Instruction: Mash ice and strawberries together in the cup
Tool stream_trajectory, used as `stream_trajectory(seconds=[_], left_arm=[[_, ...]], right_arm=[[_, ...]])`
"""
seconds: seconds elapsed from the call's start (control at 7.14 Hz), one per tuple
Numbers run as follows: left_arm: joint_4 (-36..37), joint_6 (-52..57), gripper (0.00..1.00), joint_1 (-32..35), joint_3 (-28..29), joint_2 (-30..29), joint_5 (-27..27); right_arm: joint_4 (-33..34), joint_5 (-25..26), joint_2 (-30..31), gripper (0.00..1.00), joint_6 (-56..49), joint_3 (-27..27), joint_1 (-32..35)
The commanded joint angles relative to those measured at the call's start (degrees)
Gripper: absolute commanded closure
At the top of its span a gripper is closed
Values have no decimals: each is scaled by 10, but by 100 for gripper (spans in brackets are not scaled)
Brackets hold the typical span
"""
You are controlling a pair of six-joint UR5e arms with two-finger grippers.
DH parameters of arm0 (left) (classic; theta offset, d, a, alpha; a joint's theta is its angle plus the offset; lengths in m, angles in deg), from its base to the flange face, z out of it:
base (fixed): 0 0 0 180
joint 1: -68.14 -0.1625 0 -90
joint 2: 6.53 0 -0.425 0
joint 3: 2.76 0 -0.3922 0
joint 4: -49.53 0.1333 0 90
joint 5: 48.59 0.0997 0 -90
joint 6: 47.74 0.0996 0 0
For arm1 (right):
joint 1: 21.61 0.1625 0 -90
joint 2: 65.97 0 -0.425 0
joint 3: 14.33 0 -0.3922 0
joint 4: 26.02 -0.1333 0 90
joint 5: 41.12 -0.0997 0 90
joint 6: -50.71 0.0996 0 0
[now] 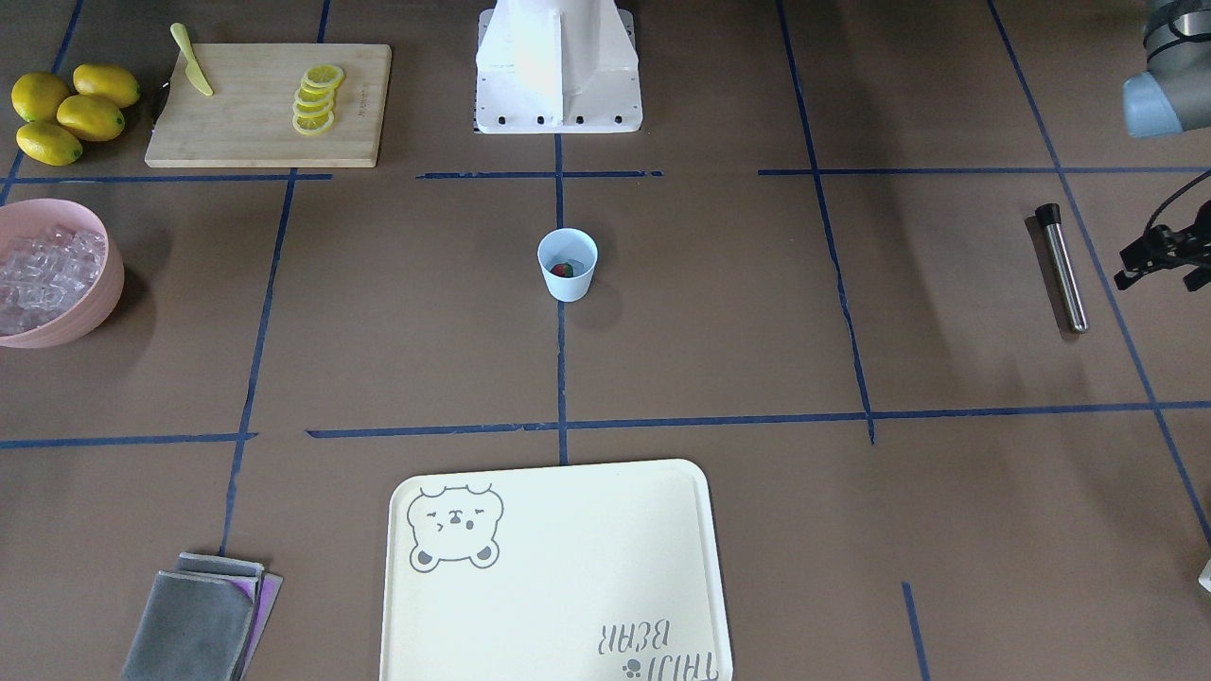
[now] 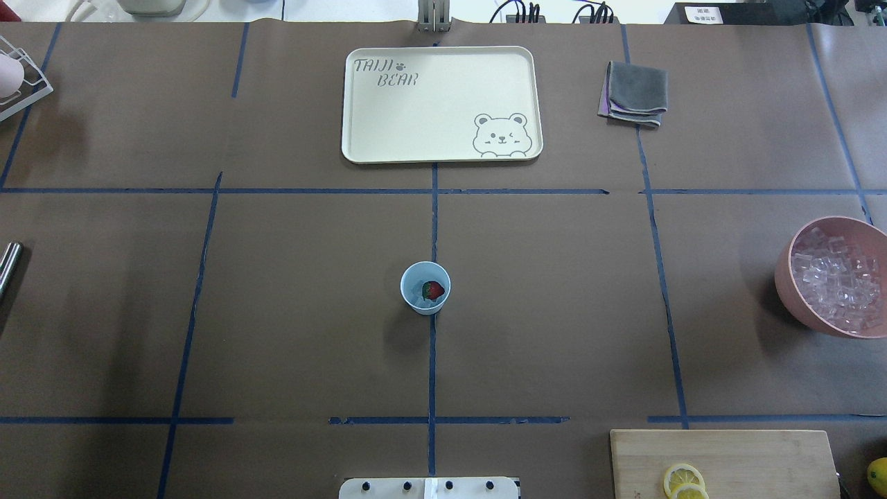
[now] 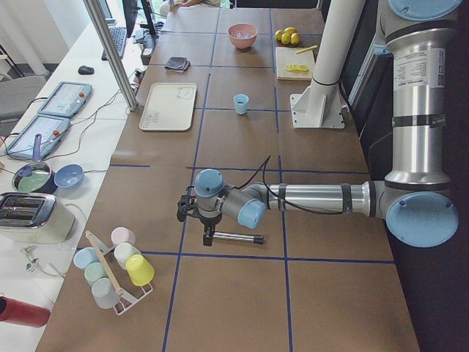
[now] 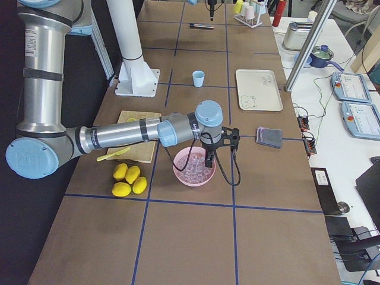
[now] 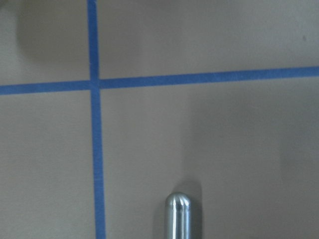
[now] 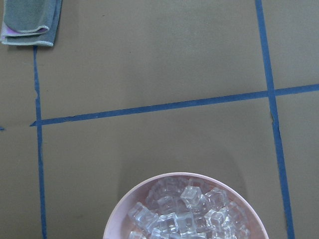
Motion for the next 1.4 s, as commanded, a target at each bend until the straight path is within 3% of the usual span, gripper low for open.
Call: stream_trajectory(seconds=[0.0,0.28,0.42,0.84,1.26], left_arm=[[170,180,0,113,-17,-18,-44],[322,198,0,124,-92,-23,-45],[342,197,0,125,-115,-10,-44],[332,196,0,124,-120,4,-45],[329,201,0,118,-113,12,-45]], right_arm=[[126,36,-5,1,-188,10,55],[158,37,4,1,-230,10,76],[157,36,11,1,-232,11,76],[151,30,6,1,-231,23,74],[153,75,-19,1,-230,22,54]])
